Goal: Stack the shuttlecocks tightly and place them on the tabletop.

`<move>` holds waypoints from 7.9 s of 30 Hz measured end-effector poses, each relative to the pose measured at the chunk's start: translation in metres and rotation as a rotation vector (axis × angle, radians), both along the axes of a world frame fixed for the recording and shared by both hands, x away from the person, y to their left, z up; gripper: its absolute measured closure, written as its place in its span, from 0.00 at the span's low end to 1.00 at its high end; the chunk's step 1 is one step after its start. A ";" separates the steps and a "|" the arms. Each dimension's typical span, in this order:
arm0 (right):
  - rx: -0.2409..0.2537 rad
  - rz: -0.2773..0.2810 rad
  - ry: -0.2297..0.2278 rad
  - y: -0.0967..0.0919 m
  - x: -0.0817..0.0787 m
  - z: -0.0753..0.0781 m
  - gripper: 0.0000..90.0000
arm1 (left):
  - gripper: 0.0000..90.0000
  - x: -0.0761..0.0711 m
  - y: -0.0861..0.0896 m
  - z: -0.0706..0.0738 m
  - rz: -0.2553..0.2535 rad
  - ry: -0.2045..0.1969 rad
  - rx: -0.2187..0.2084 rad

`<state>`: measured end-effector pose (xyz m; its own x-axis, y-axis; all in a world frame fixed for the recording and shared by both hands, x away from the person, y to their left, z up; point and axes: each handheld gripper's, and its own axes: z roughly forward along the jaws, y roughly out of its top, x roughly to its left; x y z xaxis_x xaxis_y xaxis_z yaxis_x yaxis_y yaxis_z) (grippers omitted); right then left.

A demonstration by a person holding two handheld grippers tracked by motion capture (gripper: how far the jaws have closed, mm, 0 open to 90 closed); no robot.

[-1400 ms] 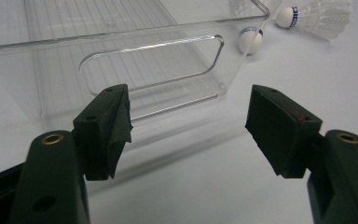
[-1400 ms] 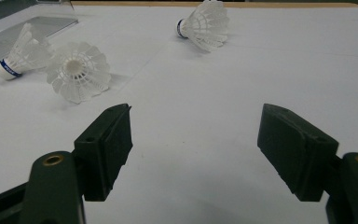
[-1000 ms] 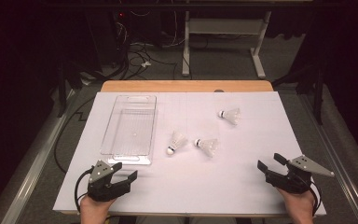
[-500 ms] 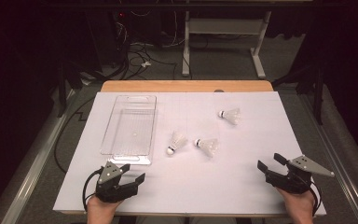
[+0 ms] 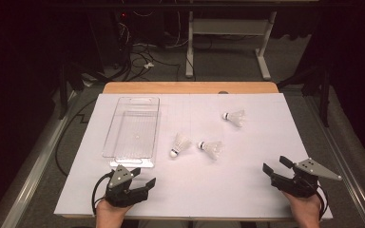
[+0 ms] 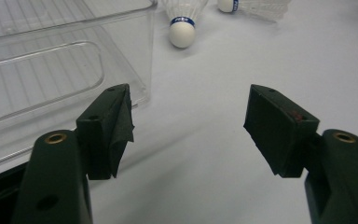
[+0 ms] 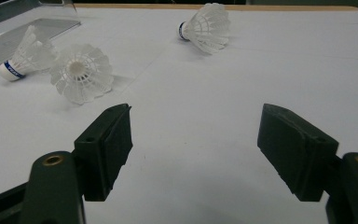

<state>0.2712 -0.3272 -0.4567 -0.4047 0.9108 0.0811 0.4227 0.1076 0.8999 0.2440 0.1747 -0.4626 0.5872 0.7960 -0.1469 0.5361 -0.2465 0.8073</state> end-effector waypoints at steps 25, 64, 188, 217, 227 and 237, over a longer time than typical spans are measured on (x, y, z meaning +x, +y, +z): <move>0.005 0.010 -0.002 0.000 -0.001 0.000 0.30 | 0.39 0.004 -0.052 -0.004 -0.081 -0.005 0.035; 0.000 0.038 0.013 0.004 0.002 -0.001 0.30 | 0.38 0.048 -0.102 0.013 -0.067 0.156 0.069; -0.008 0.067 0.005 0.005 0.002 0.000 0.31 | 0.71 0.178 -0.129 0.046 0.076 0.425 0.278; -0.017 0.078 0.009 0.006 0.003 -0.001 0.31 | 0.99 0.188 -0.115 0.059 -0.030 0.345 0.282; -0.016 0.068 0.011 0.005 0.002 -0.001 0.31 | 0.99 0.196 -0.112 0.072 -0.062 0.288 0.267; -0.014 0.066 0.013 0.004 0.002 -0.001 0.31 | 0.99 0.215 -0.112 0.069 -0.060 0.266 0.279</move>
<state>0.2736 -0.3233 -0.4581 -0.4628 0.8834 0.0743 0.4263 0.1482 0.8924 0.4591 0.0624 -0.3933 0.6046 0.7921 -0.0833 0.6957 -0.4743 0.5395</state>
